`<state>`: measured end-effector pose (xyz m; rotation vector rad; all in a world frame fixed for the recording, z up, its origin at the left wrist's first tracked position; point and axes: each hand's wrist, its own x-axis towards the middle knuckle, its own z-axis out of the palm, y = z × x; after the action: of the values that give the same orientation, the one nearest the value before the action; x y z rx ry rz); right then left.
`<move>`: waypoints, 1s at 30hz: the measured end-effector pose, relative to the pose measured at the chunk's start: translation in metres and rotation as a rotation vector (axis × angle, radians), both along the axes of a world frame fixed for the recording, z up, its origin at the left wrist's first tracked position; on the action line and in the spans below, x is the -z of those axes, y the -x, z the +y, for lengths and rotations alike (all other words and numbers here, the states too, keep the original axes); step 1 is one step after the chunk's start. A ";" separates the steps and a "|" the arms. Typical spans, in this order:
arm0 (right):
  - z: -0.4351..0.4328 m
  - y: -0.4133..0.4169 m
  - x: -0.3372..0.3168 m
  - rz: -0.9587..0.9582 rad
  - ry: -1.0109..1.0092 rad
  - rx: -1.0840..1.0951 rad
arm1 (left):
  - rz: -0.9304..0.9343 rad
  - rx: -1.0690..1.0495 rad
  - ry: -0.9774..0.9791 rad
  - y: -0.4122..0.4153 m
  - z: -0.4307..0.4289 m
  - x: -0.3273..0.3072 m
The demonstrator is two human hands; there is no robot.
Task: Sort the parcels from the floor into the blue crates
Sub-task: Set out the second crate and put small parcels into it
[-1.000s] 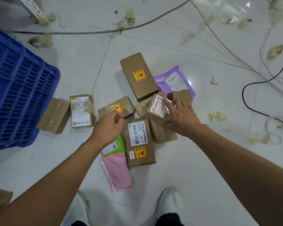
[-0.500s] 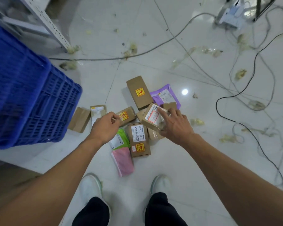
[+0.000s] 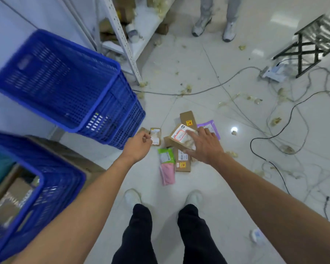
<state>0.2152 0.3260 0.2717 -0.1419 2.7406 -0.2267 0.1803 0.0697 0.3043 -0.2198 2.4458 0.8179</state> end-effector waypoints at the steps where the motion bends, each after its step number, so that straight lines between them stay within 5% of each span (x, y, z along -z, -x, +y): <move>1: -0.013 0.001 -0.014 0.015 0.011 -0.005 | 0.012 -0.020 0.006 -0.003 -0.015 -0.016; 19: -0.284 0.065 -0.149 0.294 -0.065 -0.235 | 0.246 -0.271 -0.136 0.003 -0.302 -0.134; 30: -0.377 0.114 -0.163 0.295 -0.079 -0.359 | 0.272 -0.368 -0.207 0.016 -0.376 -0.138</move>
<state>0.1012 -0.0510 0.4344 -0.6863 2.9400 0.0042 0.1642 -0.3067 0.4422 -0.5213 2.5830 1.3287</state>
